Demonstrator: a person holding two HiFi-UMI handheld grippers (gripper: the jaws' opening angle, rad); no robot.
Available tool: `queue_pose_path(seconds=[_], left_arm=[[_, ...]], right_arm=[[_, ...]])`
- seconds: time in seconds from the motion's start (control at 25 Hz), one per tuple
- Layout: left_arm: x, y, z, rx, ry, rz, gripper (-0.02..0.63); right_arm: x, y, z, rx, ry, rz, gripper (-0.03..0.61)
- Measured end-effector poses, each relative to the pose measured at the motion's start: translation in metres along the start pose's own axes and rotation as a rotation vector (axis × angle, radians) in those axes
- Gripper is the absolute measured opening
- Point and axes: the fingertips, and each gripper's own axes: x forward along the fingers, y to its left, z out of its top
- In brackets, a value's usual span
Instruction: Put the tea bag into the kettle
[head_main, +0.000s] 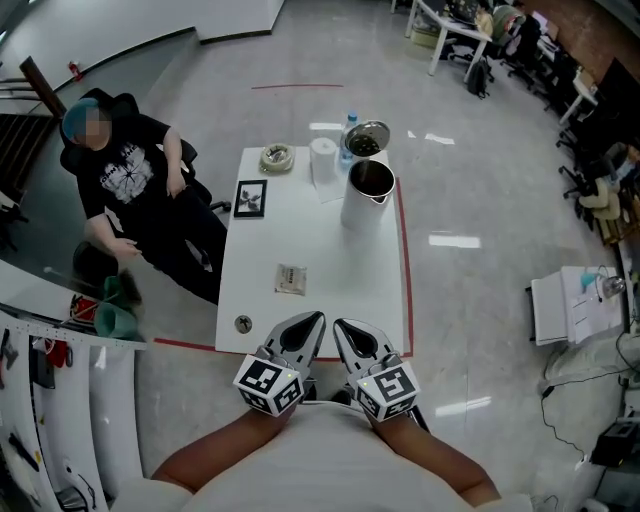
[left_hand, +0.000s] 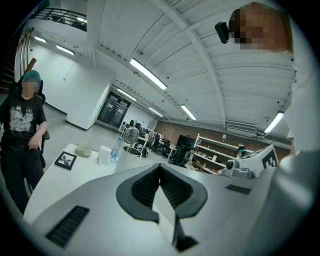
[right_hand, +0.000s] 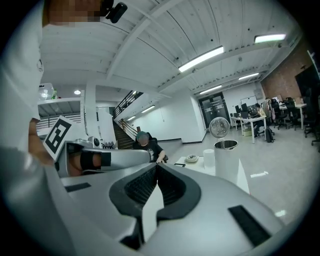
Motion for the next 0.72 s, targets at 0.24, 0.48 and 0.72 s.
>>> queue_pose_path(seconds=[0.24, 0.48, 0.72], left_arm=[[0.023, 0.063, 0.015, -0.018, 0.045, -0.002, 0.011], [0.035, 0.124, 0.012, -0.021, 0.099, 0.009, 0.011], [0.045, 0.169, -0.006, -0.045, 0.156, 0.017, 0.011]], right_arm=[[0.064, -0.019, 0.005, 0.054, 0.017, -0.015, 0.011], [0.121, -0.028, 0.003, 0.049, 0.054, -0.001, 0.011], [0.167, -0.04, -0.026, 0.055, 0.14, -0.012, 0.017]])
